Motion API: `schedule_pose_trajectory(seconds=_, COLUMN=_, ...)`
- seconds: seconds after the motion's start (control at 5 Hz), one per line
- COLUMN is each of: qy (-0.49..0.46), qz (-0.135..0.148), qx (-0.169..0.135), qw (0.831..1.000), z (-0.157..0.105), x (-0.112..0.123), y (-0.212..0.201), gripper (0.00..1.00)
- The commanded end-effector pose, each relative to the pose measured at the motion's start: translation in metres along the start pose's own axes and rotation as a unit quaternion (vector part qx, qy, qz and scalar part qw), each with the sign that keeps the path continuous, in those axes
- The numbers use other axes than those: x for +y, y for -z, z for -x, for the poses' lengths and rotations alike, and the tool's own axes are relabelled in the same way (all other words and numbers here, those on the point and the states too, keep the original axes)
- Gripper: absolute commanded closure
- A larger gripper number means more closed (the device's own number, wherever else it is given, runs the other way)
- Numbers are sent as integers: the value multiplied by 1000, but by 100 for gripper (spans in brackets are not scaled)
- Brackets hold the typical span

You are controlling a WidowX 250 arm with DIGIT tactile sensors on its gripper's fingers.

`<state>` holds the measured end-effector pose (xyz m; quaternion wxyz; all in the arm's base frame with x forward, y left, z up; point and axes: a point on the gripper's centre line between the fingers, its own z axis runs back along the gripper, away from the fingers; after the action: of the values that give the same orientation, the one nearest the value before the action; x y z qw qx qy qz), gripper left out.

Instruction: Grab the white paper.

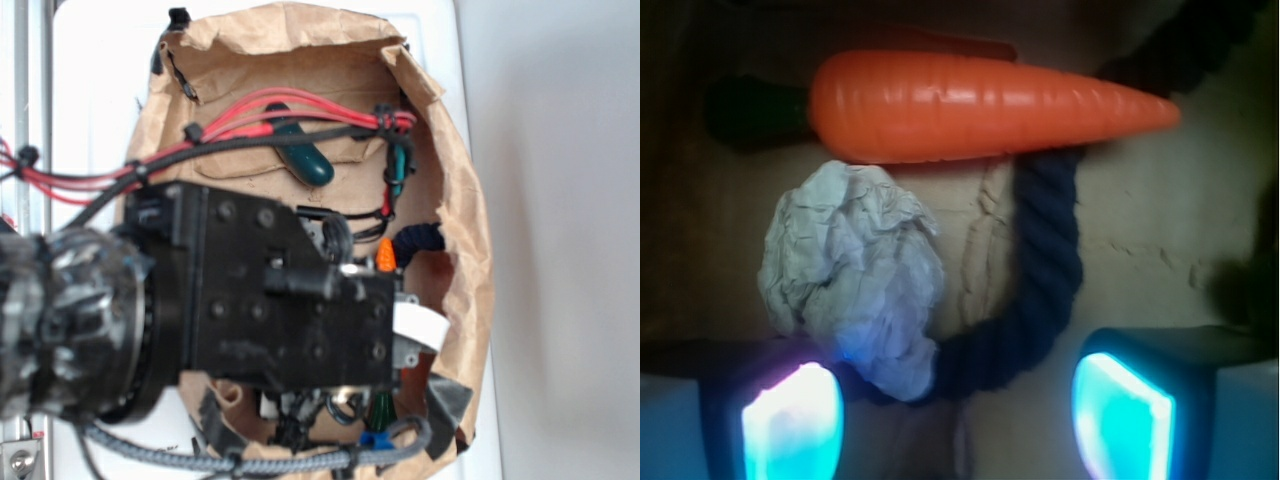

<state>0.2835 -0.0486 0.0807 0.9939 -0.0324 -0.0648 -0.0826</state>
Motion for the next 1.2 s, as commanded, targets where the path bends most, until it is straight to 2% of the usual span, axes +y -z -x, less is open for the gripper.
schedule_pose_trajectory(seconds=0.0, qy=18, qz=18, qx=-16, qw=1000, z=-3, x=-19, y=-5, gripper=0)
schedule_pose_trajectory(seconds=0.2, qy=28, qz=19, qx=-23, qw=999, z=-5, x=-20, y=13, gripper=0)
schedule_pose_trajectory(seconds=0.4, qy=22, qz=32, qx=-10, qw=999, z=-45, x=-14, y=26, gripper=0)
schedule_pose_trajectory(seconds=0.6, qy=39, qz=50, qx=-18, qw=998, z=-55, x=-25, y=32, gripper=0)
schedule_pose_trajectory(seconds=0.8, qy=61, qz=36, qx=-39, qw=997, z=-41, x=-43, y=18, gripper=0)
schedule_pose_trajectory(seconds=1.0, qy=56, qz=29, qx=-46, qw=997, z=-25, x=-43, y=4, gripper=100)
